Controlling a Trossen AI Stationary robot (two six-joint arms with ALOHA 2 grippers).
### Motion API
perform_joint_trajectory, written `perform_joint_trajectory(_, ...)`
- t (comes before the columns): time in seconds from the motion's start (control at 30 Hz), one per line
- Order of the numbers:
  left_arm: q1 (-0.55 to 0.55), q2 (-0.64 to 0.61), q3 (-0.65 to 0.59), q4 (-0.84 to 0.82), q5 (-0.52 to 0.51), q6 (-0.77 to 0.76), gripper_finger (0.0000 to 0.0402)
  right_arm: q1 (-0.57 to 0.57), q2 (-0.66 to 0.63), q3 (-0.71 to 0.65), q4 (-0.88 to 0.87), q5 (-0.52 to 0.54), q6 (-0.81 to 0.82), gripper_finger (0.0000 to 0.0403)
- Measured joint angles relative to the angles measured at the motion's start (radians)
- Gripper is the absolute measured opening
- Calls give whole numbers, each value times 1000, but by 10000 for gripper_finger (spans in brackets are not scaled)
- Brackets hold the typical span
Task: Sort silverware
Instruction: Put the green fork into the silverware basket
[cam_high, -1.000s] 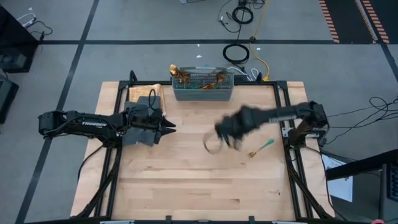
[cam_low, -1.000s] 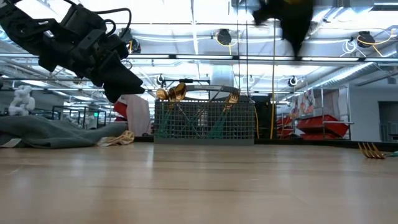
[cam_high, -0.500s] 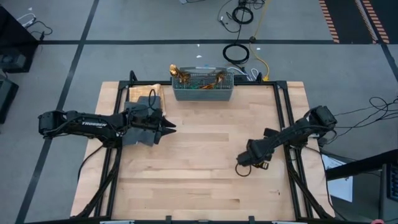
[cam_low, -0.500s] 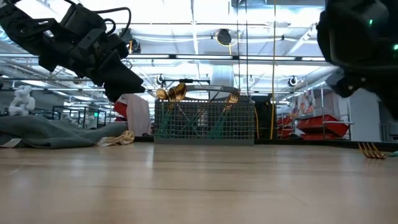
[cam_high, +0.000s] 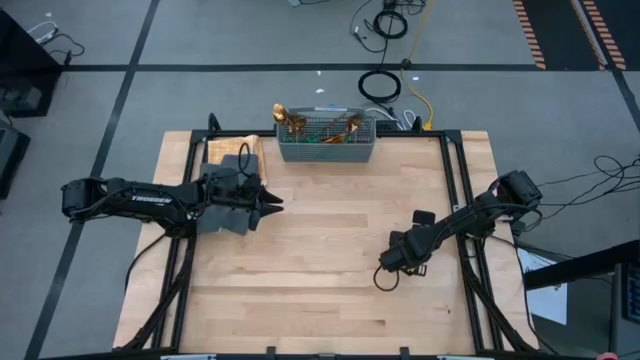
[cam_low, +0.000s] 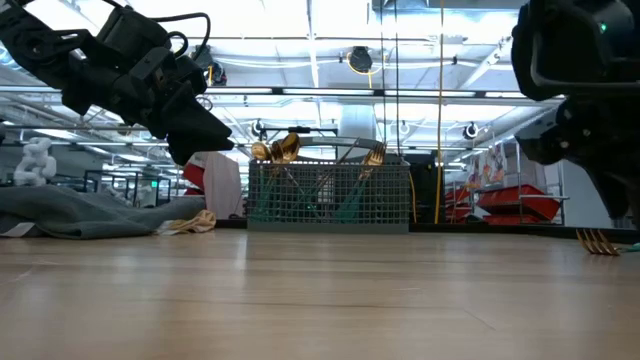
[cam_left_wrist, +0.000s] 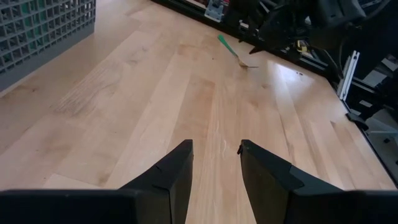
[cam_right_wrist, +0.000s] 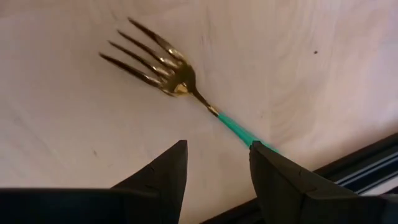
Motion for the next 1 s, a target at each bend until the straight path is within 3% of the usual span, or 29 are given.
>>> perform_joint_trajectory(0.23,0,0,0,0,0,8,139,-17,0,-66,152,2,-75,160)
perform_joint_trajectory(0.47,0,0,0,0,-5,36,139,-50,-2,-92,193,6,-182,155)
perform_joint_trajectory(0.67,0,0,0,0,-5,51,139,-102,-1,-95,238,-12,-304,103)
perform_joint_trajectory(0.87,0,0,0,-2,-5,49,139,-173,1,-96,253,-32,-323,11)
perform_joint_trajectory(1.0,0,0,0,-4,-5,48,139,-181,1,-95,271,-34,-287,2)
